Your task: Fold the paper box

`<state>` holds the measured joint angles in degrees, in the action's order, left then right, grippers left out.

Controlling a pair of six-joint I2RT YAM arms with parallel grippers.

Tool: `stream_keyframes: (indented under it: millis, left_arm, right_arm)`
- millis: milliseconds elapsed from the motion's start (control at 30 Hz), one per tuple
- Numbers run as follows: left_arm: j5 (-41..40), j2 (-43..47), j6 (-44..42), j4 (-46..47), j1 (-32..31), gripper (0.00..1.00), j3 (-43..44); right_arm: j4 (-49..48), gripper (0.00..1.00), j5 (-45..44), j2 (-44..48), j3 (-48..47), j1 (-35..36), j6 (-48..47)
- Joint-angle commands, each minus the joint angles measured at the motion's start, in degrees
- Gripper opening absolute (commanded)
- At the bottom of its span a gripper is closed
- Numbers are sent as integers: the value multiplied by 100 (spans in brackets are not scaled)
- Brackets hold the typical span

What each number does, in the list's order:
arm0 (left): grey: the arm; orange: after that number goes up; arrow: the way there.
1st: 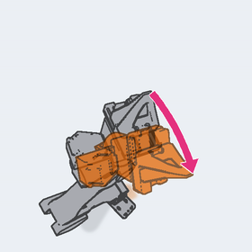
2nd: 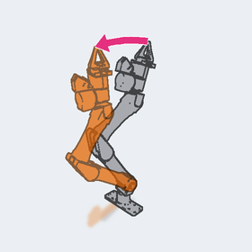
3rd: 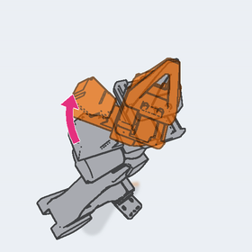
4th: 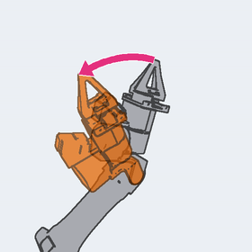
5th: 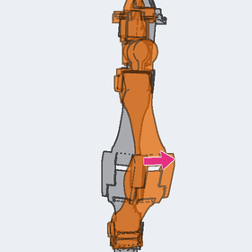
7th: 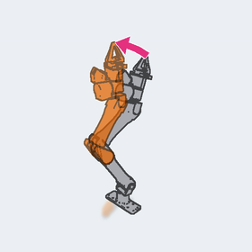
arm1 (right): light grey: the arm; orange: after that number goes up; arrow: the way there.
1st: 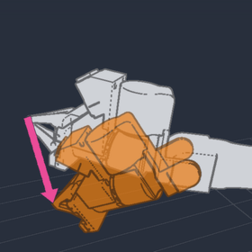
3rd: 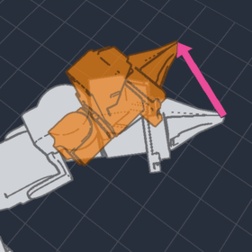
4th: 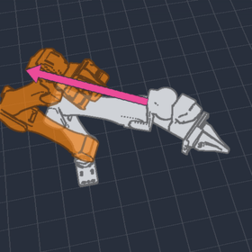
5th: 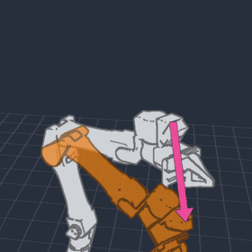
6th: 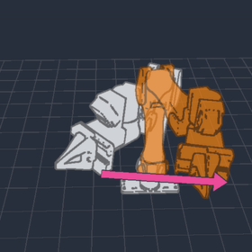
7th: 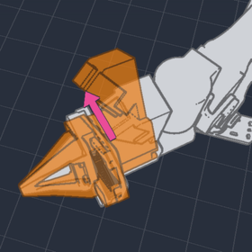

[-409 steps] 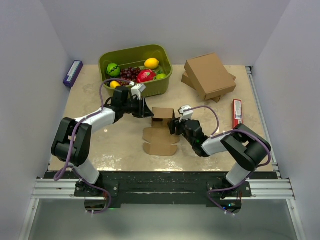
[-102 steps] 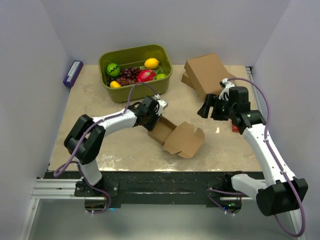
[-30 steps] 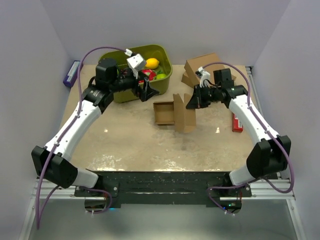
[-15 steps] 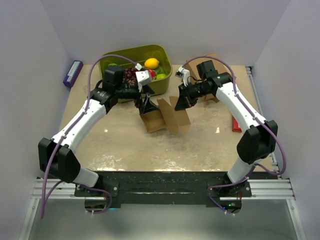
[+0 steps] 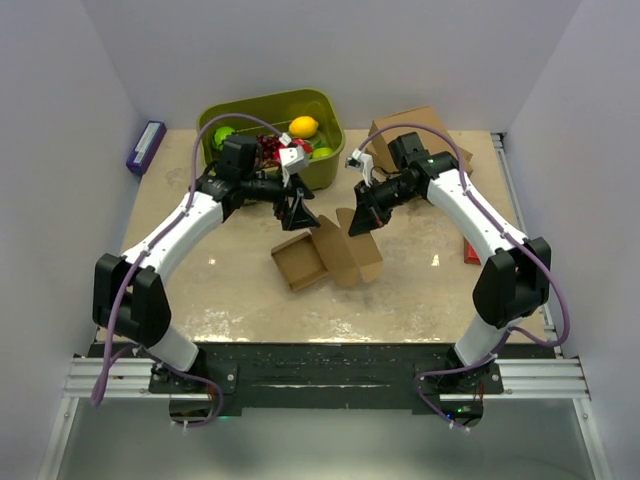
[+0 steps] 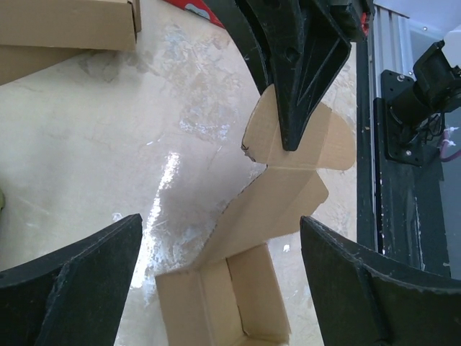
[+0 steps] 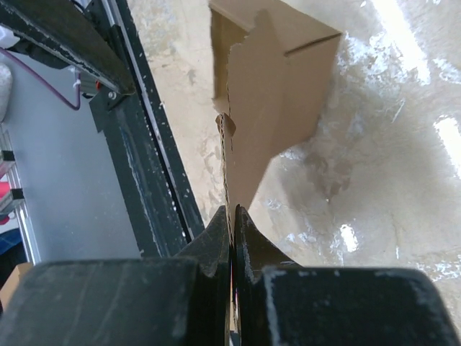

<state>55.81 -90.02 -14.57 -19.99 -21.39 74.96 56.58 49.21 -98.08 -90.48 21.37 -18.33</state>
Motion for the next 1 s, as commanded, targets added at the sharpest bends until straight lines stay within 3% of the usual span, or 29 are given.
stream_keyframes:
  millis: [0, 233, 533, 700, 967]
  left_arm:
    - [482, -191, 33, 267, -14, 93, -60]
    - [694, -472, -204, -75, -137, 90, 27]
    - [624, -675, -187, -93, -348, 61, 45]
    - [598, -693, -108, 4, -427, 30, 19]
    - [632, -798, -248, -233, -630, 20, 28]
  right_arm:
    - [38, 0, 344, 299, 39, 34, -241]
    - [117, 0, 414, 176, 48, 34, -373]
    - [47, 0, 458, 237, 241, 34, -400]
    - [2, 0, 458, 220, 329, 34, -417]
    - [64, 0, 572, 114, 276, 26, -628]
